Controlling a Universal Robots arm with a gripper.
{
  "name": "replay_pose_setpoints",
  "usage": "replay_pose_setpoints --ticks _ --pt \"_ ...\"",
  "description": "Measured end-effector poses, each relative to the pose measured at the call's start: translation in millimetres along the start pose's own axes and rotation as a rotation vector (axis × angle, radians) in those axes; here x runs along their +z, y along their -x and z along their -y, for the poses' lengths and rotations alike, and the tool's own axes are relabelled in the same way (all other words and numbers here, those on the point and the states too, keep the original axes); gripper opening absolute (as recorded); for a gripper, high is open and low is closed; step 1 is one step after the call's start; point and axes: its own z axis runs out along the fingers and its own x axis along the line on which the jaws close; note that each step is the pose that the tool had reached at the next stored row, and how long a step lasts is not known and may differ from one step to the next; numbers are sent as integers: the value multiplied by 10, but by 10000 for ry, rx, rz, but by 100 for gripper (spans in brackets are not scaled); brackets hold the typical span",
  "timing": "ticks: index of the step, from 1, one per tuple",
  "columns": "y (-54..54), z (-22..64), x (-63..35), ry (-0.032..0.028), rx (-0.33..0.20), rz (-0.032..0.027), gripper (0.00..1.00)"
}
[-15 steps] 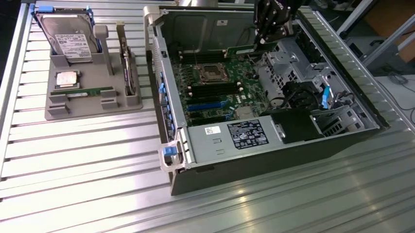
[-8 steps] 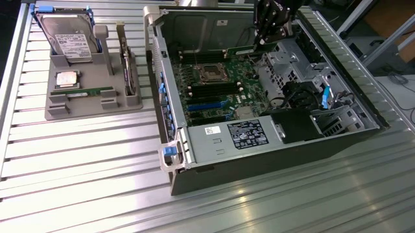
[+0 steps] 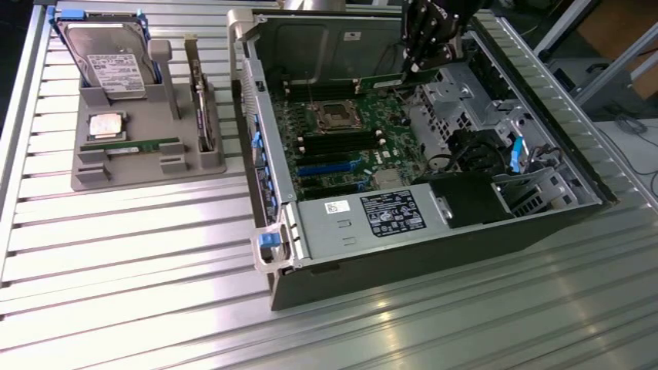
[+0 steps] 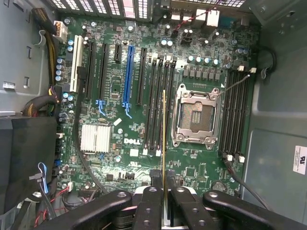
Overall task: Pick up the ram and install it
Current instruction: 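Insert the ram into the slot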
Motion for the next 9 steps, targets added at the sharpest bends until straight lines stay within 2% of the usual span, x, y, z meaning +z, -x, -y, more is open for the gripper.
replay_pose_setpoints --ticks 9 --pt "-1 1 24 0 0 0 14"
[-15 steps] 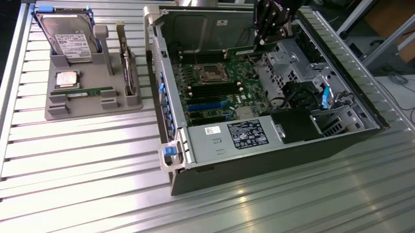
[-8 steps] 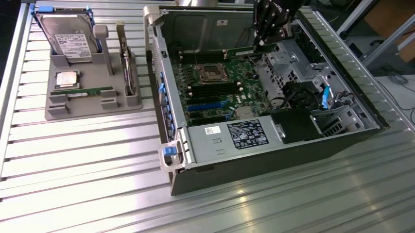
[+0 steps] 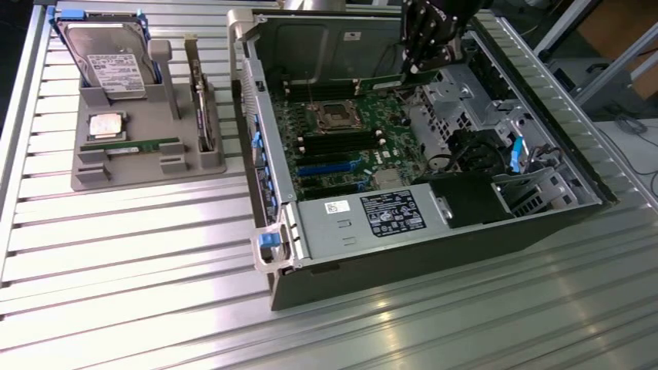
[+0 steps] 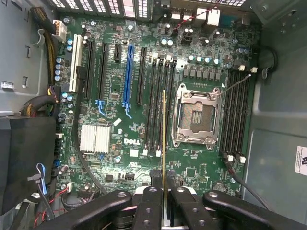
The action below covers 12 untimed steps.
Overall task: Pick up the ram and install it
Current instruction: 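Insert the ram into the slot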
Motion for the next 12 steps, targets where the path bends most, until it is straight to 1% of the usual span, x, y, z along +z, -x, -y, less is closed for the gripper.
replay_pose_setpoints --ticks 12 --pt "-1 1 28 0 0 0 14"
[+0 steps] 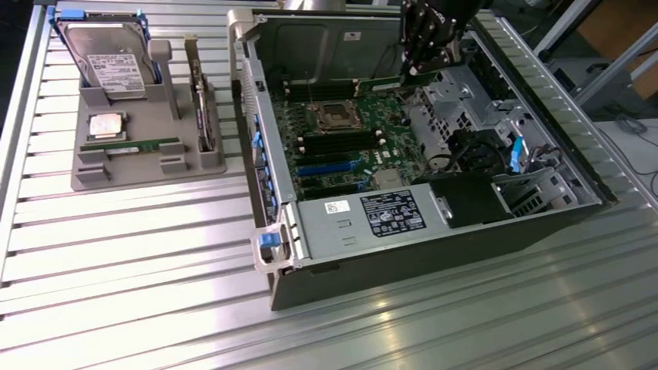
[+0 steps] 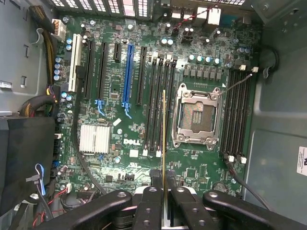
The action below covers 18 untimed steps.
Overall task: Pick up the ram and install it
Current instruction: 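Insert the ram into the slot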
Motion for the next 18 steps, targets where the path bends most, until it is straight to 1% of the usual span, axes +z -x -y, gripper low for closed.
replay_pose_setpoints --ticks 18 --pt "-1 1 37 0 0 0 14"
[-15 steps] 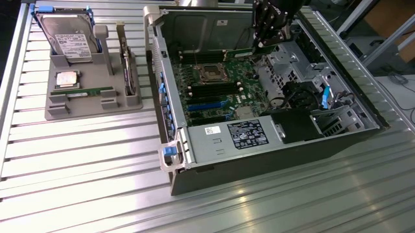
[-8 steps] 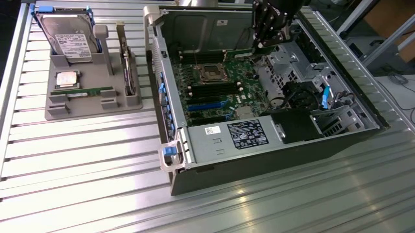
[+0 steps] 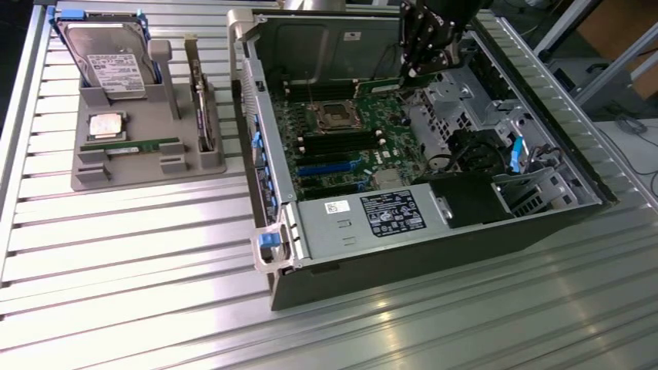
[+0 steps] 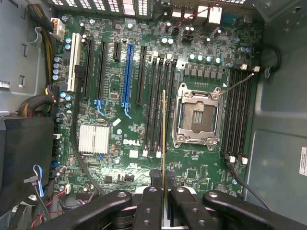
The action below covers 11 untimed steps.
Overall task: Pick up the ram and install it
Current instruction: 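Insert the ram into the slot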
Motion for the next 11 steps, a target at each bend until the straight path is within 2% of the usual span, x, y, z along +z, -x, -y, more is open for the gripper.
replay_pose_setpoints --ticks 11 --pt "-1 1 25 1 0 0 14"
